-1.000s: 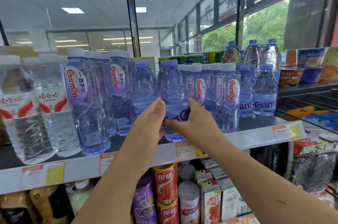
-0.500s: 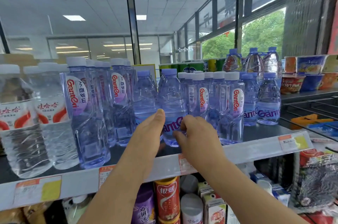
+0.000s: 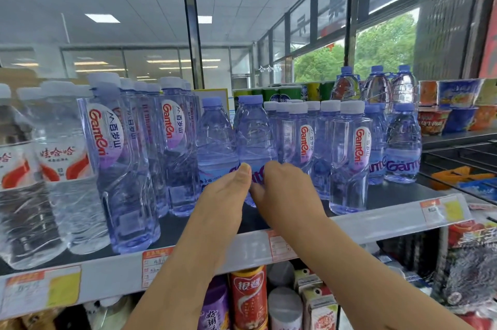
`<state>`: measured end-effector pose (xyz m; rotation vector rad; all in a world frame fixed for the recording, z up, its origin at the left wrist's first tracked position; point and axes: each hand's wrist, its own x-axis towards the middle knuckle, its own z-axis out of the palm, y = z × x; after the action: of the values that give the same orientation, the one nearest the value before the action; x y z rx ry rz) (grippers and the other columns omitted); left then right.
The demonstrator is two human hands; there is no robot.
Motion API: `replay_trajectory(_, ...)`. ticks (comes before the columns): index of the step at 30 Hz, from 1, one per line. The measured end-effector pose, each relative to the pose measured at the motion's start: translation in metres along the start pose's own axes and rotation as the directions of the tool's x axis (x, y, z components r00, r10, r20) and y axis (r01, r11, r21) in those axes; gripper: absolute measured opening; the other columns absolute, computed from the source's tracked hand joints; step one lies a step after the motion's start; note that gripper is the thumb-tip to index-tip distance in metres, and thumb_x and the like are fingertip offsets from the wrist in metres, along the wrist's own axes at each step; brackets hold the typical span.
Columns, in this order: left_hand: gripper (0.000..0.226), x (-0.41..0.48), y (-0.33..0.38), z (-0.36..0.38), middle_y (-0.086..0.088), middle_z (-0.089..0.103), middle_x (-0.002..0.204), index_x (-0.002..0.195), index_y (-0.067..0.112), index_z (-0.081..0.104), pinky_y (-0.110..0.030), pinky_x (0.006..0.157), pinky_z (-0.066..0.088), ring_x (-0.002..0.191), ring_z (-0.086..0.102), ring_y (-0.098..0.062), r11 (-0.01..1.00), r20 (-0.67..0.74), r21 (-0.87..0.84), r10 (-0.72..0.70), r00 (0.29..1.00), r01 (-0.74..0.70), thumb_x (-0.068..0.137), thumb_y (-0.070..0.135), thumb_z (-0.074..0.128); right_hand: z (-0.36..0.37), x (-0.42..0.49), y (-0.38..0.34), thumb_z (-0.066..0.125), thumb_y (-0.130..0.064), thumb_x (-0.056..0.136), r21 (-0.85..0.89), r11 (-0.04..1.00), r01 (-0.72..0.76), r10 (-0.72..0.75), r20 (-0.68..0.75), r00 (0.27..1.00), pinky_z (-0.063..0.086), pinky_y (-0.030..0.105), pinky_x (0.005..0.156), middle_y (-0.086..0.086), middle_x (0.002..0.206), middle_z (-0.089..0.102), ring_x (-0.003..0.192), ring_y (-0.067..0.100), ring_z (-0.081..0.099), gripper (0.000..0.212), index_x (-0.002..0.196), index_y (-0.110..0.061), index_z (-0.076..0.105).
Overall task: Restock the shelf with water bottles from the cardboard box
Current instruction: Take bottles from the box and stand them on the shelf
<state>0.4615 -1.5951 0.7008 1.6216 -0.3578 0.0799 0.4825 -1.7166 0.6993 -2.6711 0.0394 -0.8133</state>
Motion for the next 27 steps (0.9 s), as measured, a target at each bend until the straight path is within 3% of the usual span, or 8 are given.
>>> replay_trajectory(2,0.047,-0.002,-0.002,-0.001,0.007,0.07,0.091,0.074,0.045,0.071,-0.043,0.1,0.045,0.094,0.063,-0.022,0.999,0.014,-0.04,0.002,1.0,-0.002,0.061,0.085,0.05,-0.001,-0.003,0.003,0.055,-0.041,0.097,0.003,1.0,-0.001,0.001,-0.002,1.0,0.034,0.033,0.068,0.004,0.09,0.047,0.088,0.028,0.055,0.029,0.089,-0.019,0.038)
replay_trajectory(4,0.052,-0.007,-0.001,-0.002,0.009,0.063,0.1,0.083,0.041,0.07,-0.04,0.096,0.043,0.095,0.058,-0.015,0.996,0.019,-0.092,0.005,1.0,-0.003,0.06,0.085,0.056,-0.005,-0.011,0.004,0.055,-0.041,0.097,0.01,1.0,0.006,-0.005,-0.016,1.0,0.034,0.03,0.07,0.005,0.096,0.054,0.086,0.024,0.051,0.025,0.095,-0.017,0.047)
replay_trajectory(9,0.05,-0.029,-0.006,-0.004,0.001,0.069,0.11,0.106,0.025,0.069,-0.043,0.091,0.054,0.109,0.066,-0.019,0.968,0.026,-0.248,-0.02,0.999,0.025,0.066,0.053,0.058,-0.013,-0.061,0.004,0.063,-0.036,0.093,0.079,0.993,0.085,-0.067,-0.204,0.977,0.03,0.03,0.067,0.006,0.09,0.059,0.083,0.025,0.055,0.024,0.089,-0.012,0.06)
replay_trajectory(11,0.051,-0.048,-0.014,-0.007,-0.005,0.07,0.113,0.106,0.019,0.069,-0.04,0.085,0.056,0.108,0.067,-0.02,0.96,0.078,-0.272,-0.049,0.996,0.069,0.066,0.048,0.058,-0.014,-0.087,0.003,0.067,-0.033,0.091,0.091,0.99,0.105,-0.078,-0.266,0.961,0.028,0.027,0.063,0.003,0.084,0.058,0.077,0.021,0.054,0.022,0.084,-0.013,0.062)
replay_trajectory(14,0.033,-0.081,-0.034,-0.011,-0.011,0.072,0.111,0.098,0.016,0.071,-0.043,0.088,0.055,0.106,0.068,-0.022,0.955,0.105,-0.263,-0.11,0.988,0.134,0.08,0.042,0.059,-0.015,-0.131,0.002,0.067,-0.031,0.09,0.147,0.983,0.106,-0.061,-0.283,0.957,0.042,0.029,0.066,0.0,0.087,0.061,0.077,0.018,0.057,0.016,0.088,-0.014,0.066)
replay_trajectory(22,0.019,-0.182,-0.122,-0.009,0.004,0.072,0.109,0.106,0.028,0.069,-0.048,0.098,0.048,0.105,0.067,-0.019,0.932,-0.009,-0.096,-0.352,0.936,0.349,0.096,0.037,0.055,0.01,-0.267,0.04,0.058,-0.04,0.097,0.137,0.987,-0.086,0.073,0.094,0.993,0.052,0.035,0.08,-0.005,0.115,0.063,0.095,0.016,0.061,0.028,0.118,-0.023,0.064)
replay_trajectory(25,0.026,-0.235,-0.17,0.004,0.007,0.07,0.113,0.113,0.028,0.067,-0.046,0.098,0.047,0.103,0.066,-0.014,0.887,-0.039,-0.008,-0.462,0.886,0.462,0.097,0.042,0.052,0.043,-0.335,0.074,0.053,-0.041,0.099,0.108,0.976,-0.188,0.145,0.32,0.936,0.053,0.038,0.088,-0.004,0.132,0.058,0.107,0.017,0.061,0.038,0.134,-0.027,0.057)
replay_trajectory(27,0.032,-0.274,-0.208,0.012,0.009,0.069,0.113,0.117,0.029,0.065,-0.044,0.097,0.045,0.104,0.065,-0.013,0.841,-0.035,0.07,-0.536,0.844,0.537,0.096,0.048,0.051,0.072,-0.387,0.095,0.052,-0.04,0.099,0.069,0.964,-0.256,0.201,0.441,0.875,0.052,0.041,0.088,-0.001,0.129,0.06,0.106,0.021,0.061,0.037,0.134,-0.028,0.057)
